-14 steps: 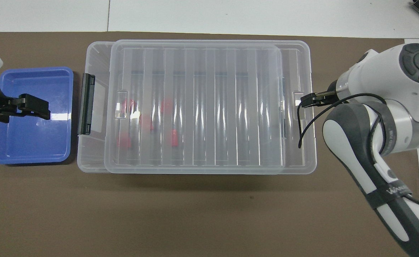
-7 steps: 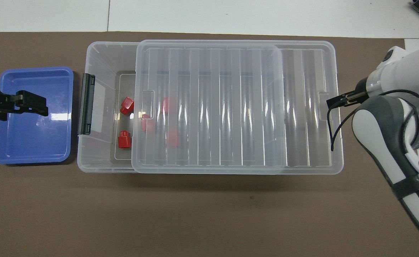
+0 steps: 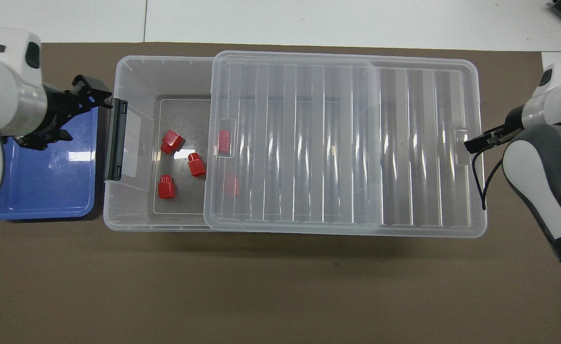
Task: Place red block in blue tray from box
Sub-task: 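Reach the left gripper into the open box toward a red block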
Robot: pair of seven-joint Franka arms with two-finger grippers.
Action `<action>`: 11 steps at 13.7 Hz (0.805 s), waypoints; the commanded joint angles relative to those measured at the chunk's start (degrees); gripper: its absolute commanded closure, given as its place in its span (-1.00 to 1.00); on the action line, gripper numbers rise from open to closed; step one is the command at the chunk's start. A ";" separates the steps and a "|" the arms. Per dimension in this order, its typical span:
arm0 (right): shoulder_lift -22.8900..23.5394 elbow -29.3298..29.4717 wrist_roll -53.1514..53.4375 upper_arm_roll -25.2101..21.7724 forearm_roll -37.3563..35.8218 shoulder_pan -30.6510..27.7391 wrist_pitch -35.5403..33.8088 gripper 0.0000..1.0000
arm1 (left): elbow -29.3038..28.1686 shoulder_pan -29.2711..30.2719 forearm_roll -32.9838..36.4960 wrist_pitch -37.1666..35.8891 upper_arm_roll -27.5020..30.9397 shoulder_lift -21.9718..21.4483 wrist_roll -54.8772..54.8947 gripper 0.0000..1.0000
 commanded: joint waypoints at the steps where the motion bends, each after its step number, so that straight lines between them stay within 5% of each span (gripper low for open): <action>1: -0.24 -0.87 -3.17 0.61 -0.78 -1.81 0.01 -0.93 | 3.81 -2.46 2.51 1.55 0.62 4.52 -6.82 -1.00; 5: -0.32 -0.44 -1.51 0.69 -0.43 -0.76 -0.69 -0.93 | -6.44 -7.11 8.55 9.35 0.53 4.61 -6.30 -1.00; 11: -4.89 -0.35 17.36 1.13 -0.08 4.85 -5.43 -0.93 | -8.05 -9.67 9.71 13.16 0.53 10.84 -3.51 -1.00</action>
